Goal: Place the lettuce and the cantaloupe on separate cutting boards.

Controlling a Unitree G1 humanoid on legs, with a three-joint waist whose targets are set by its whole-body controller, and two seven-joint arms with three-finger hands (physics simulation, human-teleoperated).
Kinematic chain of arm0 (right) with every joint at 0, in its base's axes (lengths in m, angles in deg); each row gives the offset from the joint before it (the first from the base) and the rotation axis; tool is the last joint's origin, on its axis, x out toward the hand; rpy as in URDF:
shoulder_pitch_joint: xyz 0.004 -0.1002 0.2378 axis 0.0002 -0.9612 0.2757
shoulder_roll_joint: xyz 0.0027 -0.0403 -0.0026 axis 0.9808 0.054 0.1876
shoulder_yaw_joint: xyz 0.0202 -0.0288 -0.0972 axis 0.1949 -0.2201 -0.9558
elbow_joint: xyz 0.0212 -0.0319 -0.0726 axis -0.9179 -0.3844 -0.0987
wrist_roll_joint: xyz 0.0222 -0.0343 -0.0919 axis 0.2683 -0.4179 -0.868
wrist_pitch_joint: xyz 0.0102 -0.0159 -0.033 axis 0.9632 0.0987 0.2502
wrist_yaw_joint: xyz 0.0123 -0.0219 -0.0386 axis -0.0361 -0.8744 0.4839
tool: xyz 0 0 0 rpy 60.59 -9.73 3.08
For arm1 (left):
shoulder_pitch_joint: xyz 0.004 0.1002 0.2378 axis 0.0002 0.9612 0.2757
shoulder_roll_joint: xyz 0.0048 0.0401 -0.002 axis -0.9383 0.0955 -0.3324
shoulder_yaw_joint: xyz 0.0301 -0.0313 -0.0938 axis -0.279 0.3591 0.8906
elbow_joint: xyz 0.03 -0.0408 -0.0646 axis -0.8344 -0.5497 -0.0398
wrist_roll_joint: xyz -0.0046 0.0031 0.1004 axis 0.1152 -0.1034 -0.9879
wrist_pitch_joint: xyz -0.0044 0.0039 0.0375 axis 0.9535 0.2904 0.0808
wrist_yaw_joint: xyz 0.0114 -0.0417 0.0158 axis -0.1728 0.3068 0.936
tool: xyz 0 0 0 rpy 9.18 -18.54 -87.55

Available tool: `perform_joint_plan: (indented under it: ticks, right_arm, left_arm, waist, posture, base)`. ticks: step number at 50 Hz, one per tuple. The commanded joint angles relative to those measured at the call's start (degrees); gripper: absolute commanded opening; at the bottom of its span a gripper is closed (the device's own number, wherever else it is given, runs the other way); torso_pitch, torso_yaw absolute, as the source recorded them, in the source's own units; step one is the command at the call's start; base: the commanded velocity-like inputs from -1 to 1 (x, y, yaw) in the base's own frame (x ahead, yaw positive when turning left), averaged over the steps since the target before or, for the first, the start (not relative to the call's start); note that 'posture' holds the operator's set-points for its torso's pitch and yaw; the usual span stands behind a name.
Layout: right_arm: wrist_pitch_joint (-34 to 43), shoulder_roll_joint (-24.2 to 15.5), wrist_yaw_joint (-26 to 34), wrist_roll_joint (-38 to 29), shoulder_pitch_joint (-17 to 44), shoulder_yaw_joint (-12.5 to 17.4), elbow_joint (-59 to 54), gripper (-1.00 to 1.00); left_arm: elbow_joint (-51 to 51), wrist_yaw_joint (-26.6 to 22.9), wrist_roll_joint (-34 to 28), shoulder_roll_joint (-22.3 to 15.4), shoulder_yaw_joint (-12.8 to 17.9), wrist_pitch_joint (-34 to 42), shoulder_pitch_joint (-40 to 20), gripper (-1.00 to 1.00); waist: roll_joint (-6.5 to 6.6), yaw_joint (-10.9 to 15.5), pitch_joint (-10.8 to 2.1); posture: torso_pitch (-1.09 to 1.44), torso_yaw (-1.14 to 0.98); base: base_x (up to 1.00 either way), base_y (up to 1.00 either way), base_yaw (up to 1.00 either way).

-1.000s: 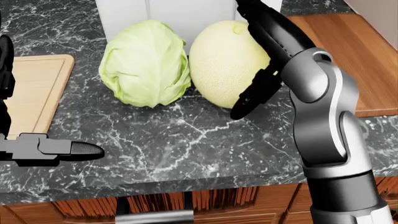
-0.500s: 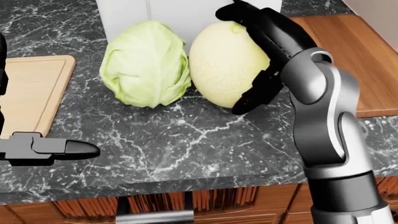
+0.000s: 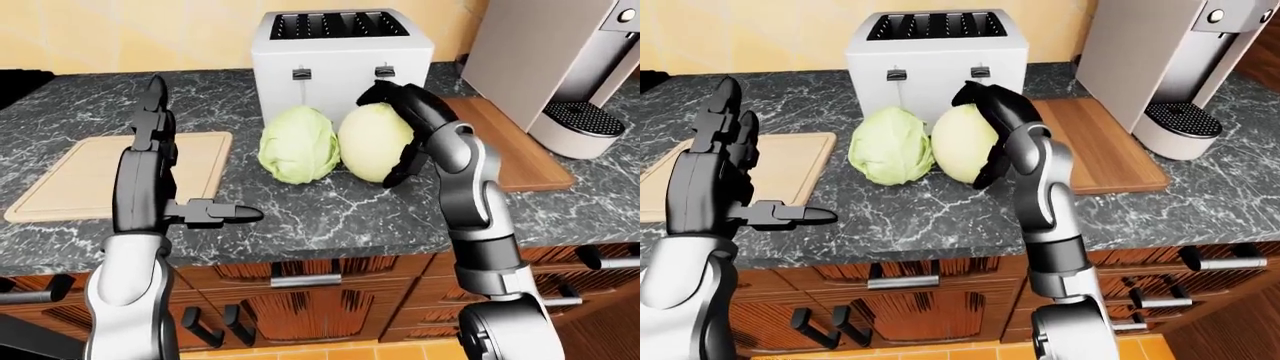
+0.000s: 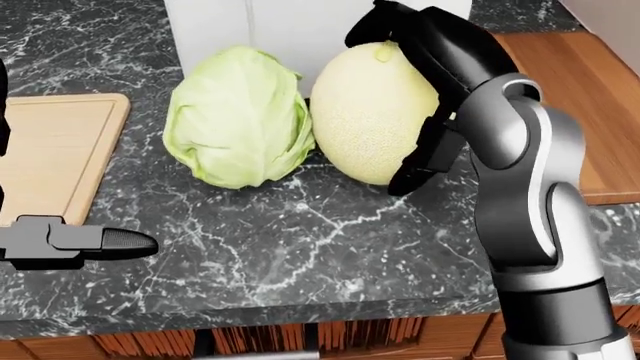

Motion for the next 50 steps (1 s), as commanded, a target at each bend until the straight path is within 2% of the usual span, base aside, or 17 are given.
perform_joint_plan:
  ticks: [1,8,12,25,37,44,50]
  right_arm:
    - [0.29,-0.77,1.60,-0.71,1.17,0.47,2.07,-0.29]
    - [1.94,-1.59,2.89,-1.61,0.03,1.29,6.96,-0.62]
    - [3.24,-1.79,4.22,-1.90,-1.09,1.60,10.84,-1.00]
    - [8.52,-3.02,10.19,-3.09,-3.52,3.18,24.34,-1.00]
    - [11.24,-5.19,10.62,-1.99,-3.05,4.82,29.51,-1.00]
    - [11.14,-7.97,8.50,-0.64,-2.76,6.47,27.99,-1.00]
    - [8.54,-11.14,2.21,2.11,0.07,7.92,18.23,-1.00]
  left_arm:
    - [1.73,0.35,-0.09,-0.46,0.40,-1.73,-1.07,1.00]
    - [1.39,0.52,0.17,-0.34,0.55,-2.33,-0.67,1.00]
    - [0.90,0.67,0.06,-0.30,0.43,-2.71,-0.62,1.00]
    - [-0.19,0.73,0.04,-0.34,0.02,-2.85,-1.41,1.00]
    - [-1.18,0.72,-0.20,-0.23,-0.25,-3.73,-1.20,1.00]
    - [-1.97,0.76,-0.36,-0.06,-0.41,-4.57,-0.88,1.00]
    - [-2.15,0.71,-0.32,0.11,-0.39,-4.88,-0.58,1.00]
  waist:
    - [0.14,-0.27,-1.35]
    - [0.05,-0.18,-1.17]
    - [0.02,-0.17,-1.00]
    - [0.17,-0.46,-0.31]
    - [0.19,-0.63,-0.06]
    - [0.06,-0.59,-0.06]
    - [-0.06,-0.61,-0.19]
  posture:
    - [0.00,0.00]
    - [0.00,0.00]
    - [0.00,0.00]
    - [0.00,0.00]
    - [0.00,0.00]
    - [0.00,0.00]
    - [0.00,0.00]
  base:
    - [0.00,0.00,0.00]
    - [0.00,0.00,0.00]
    - [0.00,0.00,0.00]
    - [0.00,0.00,0.00]
    - [0.00,0.00,0.00]
    - [0.00,0.00,0.00]
    - [0.00,0.00,0.00]
